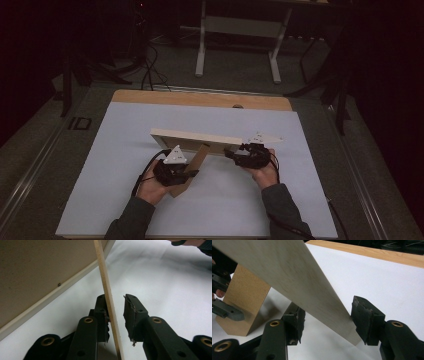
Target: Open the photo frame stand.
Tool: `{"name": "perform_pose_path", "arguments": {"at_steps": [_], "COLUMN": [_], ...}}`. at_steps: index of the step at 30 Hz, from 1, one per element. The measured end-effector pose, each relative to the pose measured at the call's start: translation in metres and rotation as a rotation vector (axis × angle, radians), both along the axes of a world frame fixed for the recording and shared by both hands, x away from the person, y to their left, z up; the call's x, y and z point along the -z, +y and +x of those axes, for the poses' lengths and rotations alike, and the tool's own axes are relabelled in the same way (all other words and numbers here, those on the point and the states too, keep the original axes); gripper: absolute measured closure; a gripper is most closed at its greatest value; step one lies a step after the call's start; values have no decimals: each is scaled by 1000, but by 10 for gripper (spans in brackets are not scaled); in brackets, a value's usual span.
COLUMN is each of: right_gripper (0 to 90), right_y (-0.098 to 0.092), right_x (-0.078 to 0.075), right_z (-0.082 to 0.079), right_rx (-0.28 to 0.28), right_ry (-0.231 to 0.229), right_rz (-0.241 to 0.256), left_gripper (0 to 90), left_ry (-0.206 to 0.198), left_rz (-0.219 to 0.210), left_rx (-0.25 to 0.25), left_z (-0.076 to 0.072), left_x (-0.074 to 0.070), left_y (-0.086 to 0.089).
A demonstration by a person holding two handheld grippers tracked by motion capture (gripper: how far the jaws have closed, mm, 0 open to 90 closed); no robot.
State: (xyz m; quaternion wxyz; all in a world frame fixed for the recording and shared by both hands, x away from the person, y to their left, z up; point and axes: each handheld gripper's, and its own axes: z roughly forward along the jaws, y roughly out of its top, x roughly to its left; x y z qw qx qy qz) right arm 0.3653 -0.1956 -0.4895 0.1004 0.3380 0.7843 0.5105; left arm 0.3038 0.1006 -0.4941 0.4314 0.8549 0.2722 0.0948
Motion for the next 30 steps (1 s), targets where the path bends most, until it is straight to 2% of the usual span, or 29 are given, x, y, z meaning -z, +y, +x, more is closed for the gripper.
{"name": "perform_pose_path", "arguments": {"at_steps": [14, 30], "right_gripper": [449, 452], "right_y": [1, 1], "right_x": [-1, -2], "right_z": [0, 0], "right_rx": [-3, -6], "right_ry": [-4, -7], "right_rz": [-15, -26], "left_gripper": [621, 579], "left_ry": [2, -6], "left_rz": [-27, -65], "left_rx": [-15, -27], "left_z": [0, -2], "left_x": [-4, -11], "left_y": [4, 12]}}
